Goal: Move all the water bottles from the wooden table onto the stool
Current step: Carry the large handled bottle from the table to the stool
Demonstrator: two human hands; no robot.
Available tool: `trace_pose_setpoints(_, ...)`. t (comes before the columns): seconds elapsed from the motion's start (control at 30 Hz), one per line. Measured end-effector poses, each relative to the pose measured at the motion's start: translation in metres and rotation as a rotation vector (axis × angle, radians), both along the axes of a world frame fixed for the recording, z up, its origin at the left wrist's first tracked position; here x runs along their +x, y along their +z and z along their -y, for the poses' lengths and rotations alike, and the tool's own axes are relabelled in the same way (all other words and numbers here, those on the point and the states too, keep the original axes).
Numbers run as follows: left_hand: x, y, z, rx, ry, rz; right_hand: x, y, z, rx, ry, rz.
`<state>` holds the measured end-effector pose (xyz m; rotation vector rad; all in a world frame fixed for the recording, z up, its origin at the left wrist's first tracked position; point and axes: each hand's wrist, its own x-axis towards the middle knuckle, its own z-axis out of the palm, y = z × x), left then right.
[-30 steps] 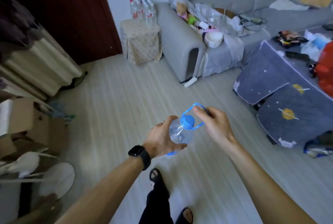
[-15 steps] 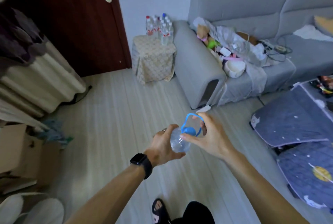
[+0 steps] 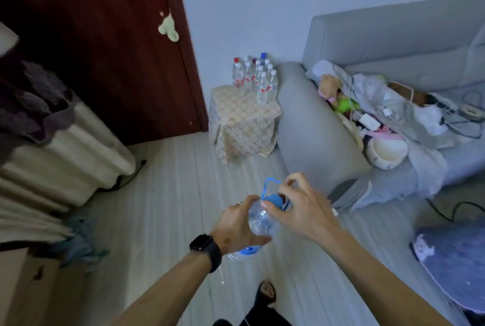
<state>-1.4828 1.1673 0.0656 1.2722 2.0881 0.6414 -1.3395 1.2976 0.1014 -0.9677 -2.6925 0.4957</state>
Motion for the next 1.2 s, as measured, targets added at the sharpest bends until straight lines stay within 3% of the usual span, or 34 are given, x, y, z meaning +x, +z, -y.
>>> trace_pose_setpoints(0.13,-0.062,0.005,-0.065,-0.002,0.027,-0.010,-0.067,0.002,-0.066,-0.163,0.075,-0.040)
trace_pose_setpoints(0.3,-0.149,0.000,-0.146,0.008,0.041,-0.008,-0.158,0.009,-0.150,-0.490,-0.026,-0.117)
trace_pose_setpoints(0.5,-0.260,-0.014,-0.234,0.026,0.053,0.037,-0.273,0.019,-0.232,-0.455,-0.117,-0.253)
trace_pose_setpoints(0.63,-0.324,-0.020,-0.293,0.028,-0.001,0.015,-0.325,0.019,-0.295,-0.595,-0.170,-0.365)
trace_pose_setpoints(0.83,-0.388,-0.041,-0.385,-0.007,-0.042,0.051,-0.392,0.021,-0.394,-0.661,-0.150,-0.076)
trace_pose_setpoints(1.2,-0.478,-0.097,-0.552,-0.059,0.186,0.206,-0.508,-0.020,-0.549,-0.927,-0.209,-0.087)
